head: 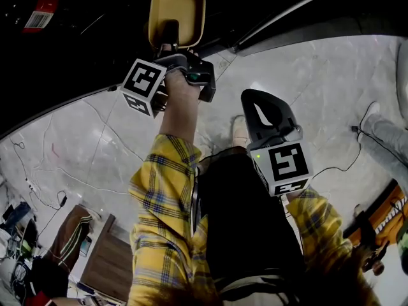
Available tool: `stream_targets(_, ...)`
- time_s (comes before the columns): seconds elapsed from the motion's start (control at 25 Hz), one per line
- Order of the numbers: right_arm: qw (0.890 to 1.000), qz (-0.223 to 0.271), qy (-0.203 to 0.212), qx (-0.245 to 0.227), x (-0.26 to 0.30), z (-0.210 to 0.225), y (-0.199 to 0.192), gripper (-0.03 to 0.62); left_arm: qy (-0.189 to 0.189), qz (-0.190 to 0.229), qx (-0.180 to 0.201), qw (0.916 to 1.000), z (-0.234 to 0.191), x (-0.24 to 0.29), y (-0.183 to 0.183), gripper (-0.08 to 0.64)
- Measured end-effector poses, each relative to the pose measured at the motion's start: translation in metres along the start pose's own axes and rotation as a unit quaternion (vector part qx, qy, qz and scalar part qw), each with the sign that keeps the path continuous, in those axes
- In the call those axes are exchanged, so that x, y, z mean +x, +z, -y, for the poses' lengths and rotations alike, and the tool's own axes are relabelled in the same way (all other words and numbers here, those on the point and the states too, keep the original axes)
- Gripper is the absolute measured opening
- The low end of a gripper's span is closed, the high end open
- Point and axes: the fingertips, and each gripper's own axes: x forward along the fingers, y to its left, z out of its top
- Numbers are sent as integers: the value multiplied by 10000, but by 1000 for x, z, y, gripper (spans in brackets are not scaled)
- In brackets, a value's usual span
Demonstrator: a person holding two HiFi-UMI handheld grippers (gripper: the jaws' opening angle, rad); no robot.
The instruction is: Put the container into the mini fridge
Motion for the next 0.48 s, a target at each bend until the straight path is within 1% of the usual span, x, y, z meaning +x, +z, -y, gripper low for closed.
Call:
stream_targets(0.12, 10000, 68, 9, 3, 3, 0, 3, 28, -19, 27, -6, 10000, 0, 2, 1, 239)
stream_targets(0.28, 10000, -25, 44, 20, 5, -4, -1, 28, -68, 86, 152, 9998, 3, 1, 0, 249)
stream_targets(0.48, 10000, -46, -24, -29, 2, 3, -6, 28, -109, 56, -19, 9999, -3, -5, -4, 296)
